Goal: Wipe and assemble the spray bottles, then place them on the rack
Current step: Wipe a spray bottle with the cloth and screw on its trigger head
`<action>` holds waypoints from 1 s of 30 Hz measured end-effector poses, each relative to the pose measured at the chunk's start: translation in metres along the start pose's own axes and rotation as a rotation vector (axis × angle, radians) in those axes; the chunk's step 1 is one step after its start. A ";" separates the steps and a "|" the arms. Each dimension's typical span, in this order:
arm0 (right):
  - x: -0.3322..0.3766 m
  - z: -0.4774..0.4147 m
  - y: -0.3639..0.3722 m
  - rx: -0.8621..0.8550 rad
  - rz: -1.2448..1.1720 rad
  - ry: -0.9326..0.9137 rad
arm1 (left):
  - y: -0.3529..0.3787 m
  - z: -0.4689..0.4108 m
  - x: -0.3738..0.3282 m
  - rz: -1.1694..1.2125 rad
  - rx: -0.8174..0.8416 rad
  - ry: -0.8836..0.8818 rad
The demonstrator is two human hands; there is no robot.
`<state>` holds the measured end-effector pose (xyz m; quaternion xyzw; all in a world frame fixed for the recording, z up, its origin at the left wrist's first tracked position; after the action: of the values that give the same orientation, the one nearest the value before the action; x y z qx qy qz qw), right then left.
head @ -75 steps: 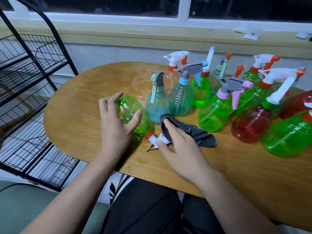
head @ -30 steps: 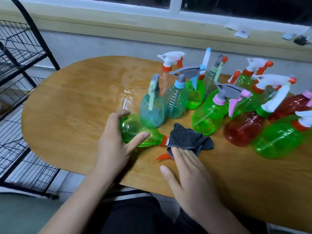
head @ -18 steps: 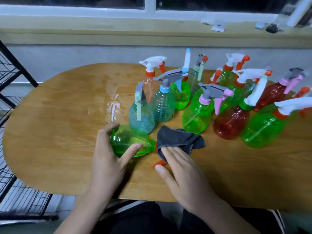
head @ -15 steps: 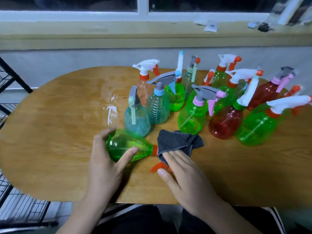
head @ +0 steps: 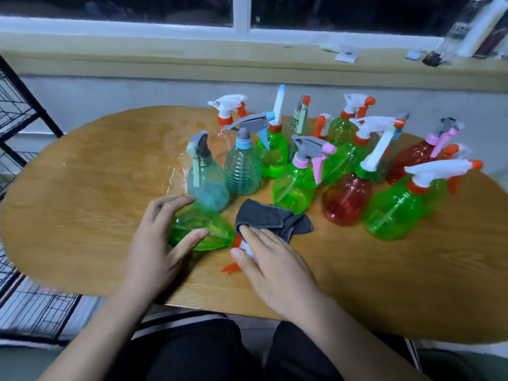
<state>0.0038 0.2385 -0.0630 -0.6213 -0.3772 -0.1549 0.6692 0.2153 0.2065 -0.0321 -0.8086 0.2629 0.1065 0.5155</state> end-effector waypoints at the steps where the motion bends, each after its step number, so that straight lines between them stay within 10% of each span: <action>1: -0.004 0.004 -0.003 -0.010 0.025 -0.006 | 0.001 0.002 -0.001 -0.015 0.007 0.007; 19: -0.018 0.021 -0.034 -0.182 -0.120 0.051 | 0.003 -0.012 -0.047 -0.571 0.161 0.567; 30: -0.035 0.027 -0.044 -0.211 -0.150 0.093 | -0.007 -0.013 -0.040 -0.385 0.108 0.455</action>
<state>-0.0573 0.2470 -0.0576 -0.6504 -0.3728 -0.2719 0.6034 0.1839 0.2098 -0.0028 -0.8181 0.2190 -0.1911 0.4963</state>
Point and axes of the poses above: each hand's wrist, its own z-axis away from the middle knuckle, its own y-axis out of the palm, x = y × z, the point moved 8 cm from there along -z, towards the middle knuckle, and after that the axes turned 15 degrees about -z, right-handed, at the moved point
